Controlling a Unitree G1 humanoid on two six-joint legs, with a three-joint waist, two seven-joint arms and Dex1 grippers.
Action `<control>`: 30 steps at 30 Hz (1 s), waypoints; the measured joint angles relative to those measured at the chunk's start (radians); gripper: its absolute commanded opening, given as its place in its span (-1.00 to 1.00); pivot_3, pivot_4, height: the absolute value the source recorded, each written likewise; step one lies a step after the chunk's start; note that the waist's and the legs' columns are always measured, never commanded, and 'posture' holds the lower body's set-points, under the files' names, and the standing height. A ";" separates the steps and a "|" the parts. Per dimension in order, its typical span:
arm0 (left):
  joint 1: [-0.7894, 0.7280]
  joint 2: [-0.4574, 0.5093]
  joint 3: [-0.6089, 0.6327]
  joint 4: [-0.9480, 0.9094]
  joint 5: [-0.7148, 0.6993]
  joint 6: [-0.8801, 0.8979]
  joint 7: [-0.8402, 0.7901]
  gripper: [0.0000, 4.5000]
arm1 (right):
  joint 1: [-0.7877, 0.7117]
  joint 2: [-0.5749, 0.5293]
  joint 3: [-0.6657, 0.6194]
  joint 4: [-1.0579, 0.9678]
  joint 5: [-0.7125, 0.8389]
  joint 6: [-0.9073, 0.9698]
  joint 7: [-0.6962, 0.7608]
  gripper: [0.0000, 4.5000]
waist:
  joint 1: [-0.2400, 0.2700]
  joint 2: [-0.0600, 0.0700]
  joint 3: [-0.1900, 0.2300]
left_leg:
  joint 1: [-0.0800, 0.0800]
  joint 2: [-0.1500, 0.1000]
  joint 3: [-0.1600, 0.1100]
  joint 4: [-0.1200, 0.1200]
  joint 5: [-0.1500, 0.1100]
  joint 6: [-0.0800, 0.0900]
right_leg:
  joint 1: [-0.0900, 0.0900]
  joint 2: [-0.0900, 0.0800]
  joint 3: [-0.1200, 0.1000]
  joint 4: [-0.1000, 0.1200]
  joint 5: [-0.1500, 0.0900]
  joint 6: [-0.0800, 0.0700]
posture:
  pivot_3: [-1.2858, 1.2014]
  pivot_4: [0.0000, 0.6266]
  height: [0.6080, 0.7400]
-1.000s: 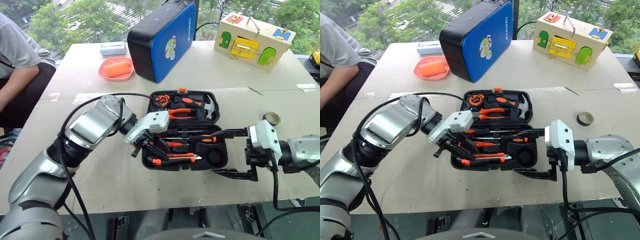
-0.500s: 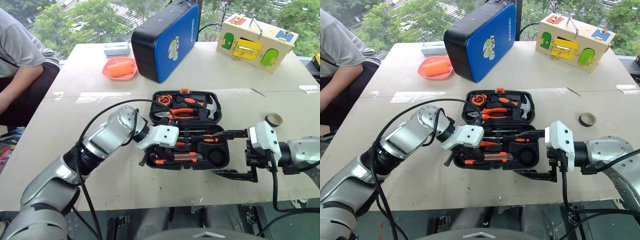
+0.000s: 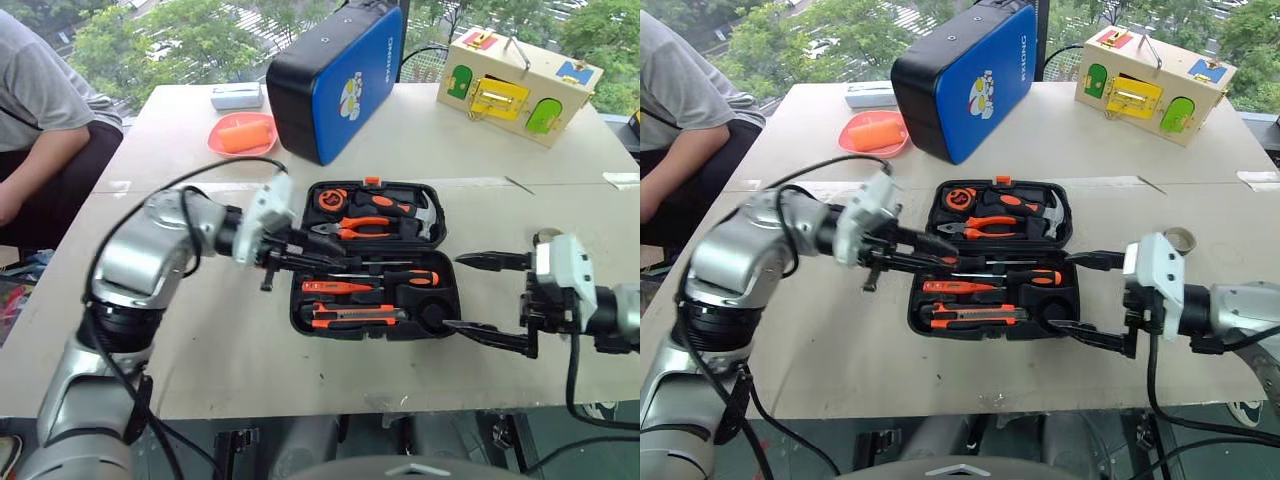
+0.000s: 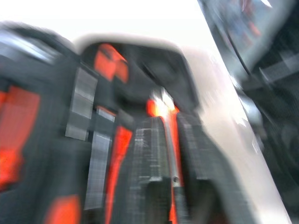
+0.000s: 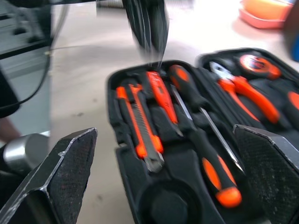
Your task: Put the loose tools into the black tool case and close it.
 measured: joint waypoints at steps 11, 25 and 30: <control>0.019 -0.095 0.075 -0.091 -0.154 0.042 0.132 0.96 | 0.472 0.125 -0.532 0.085 -0.022 0.036 0.005 1.00 | -0.002 0.001 0.000 | 0.003 -0.001 0.001 0.002 0.000 0.000 | 0.003 0.000 0.001 0.001 0.000 0.000 | 0.03 -0.52 0.93; -0.012 -0.120 -0.031 -0.078 -0.083 -0.036 0.196 0.96 | -0.062 -0.017 -0.090 0.534 -0.346 -0.068 -0.121 1.00 | -0.017 0.002 0.000 | 0.003 -0.001 0.004 0.003 0.000 0.000 | 0.004 0.000 0.003 0.001 0.001 0.001 | 0.03 -0.52 0.93; -0.009 -0.114 -0.033 -0.078 -0.073 -0.037 0.218 1.00 | -0.283 -0.011 0.108 0.776 -0.468 -0.156 -0.106 0.64 | -0.014 0.003 0.001 | -0.001 -0.001 0.004 0.001 0.000 0.000 | -0.001 -0.001 0.003 -0.001 0.000 0.002 | 0.03 -0.52 0.93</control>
